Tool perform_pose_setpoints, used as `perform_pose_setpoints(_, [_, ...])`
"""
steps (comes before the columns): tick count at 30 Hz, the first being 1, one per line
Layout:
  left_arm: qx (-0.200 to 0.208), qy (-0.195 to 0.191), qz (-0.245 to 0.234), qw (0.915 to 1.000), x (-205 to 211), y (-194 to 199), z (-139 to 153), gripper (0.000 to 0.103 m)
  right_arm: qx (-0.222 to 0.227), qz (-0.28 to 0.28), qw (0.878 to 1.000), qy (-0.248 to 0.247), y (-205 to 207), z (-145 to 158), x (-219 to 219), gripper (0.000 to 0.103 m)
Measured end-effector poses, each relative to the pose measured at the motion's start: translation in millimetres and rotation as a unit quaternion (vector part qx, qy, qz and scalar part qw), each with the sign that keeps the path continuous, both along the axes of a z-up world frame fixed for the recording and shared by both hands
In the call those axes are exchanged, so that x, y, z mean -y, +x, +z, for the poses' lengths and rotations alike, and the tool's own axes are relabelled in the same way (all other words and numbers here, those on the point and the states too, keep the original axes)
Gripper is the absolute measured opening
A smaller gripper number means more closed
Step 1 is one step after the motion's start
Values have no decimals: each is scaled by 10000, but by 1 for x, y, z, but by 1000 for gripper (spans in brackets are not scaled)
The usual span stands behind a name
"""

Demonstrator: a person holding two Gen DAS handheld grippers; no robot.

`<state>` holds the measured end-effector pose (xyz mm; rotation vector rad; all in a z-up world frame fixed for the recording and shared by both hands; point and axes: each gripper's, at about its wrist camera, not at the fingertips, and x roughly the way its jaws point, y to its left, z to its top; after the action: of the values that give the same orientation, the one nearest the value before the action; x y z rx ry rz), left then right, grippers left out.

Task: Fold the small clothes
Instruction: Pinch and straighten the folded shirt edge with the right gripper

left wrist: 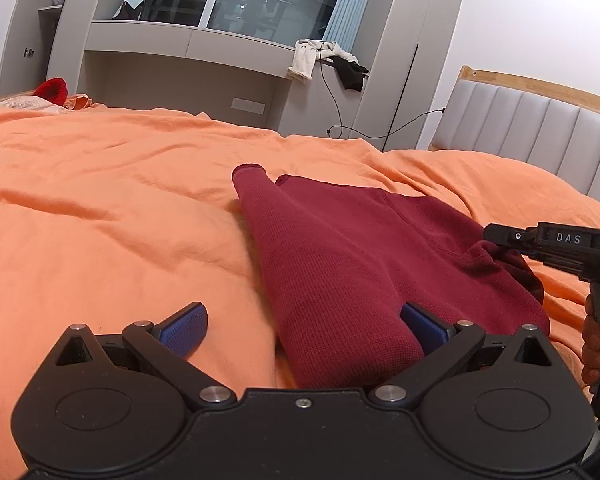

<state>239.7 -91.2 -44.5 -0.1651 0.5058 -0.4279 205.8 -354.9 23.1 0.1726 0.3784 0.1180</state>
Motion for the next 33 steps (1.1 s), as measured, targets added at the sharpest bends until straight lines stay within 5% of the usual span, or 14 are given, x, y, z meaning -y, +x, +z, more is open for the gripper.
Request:
perform_pose_setpoints(5, [1,-2,2,10000,0,0,0,102,228,184,9956,-885,-9,-1,-29,16])
perform_pose_setpoints(12, [8,0,4,10000,0,0,0,102,-25,-77,9964,-839,-3,1,-20,19])
perform_pose_setpoints(17, [64,56,25,10000,2,-1,0,102,-565,-484,9971,-135,6,-4,13,49])
perform_pose_setpoints(22, [86,75,37,9999,4,-2,0,102,-869,-591,9901,929,10,-11,50,59])
perform_pose_setpoints(28, [89,82,36,9999,4,-3,0,102,-1192,-485,9508,2819,24,-30,89,69])
perform_pose_setpoints(33, [87,78,36,9999,4,-2,0,102,-1380,-328,9361,3219,40,-44,93,84])
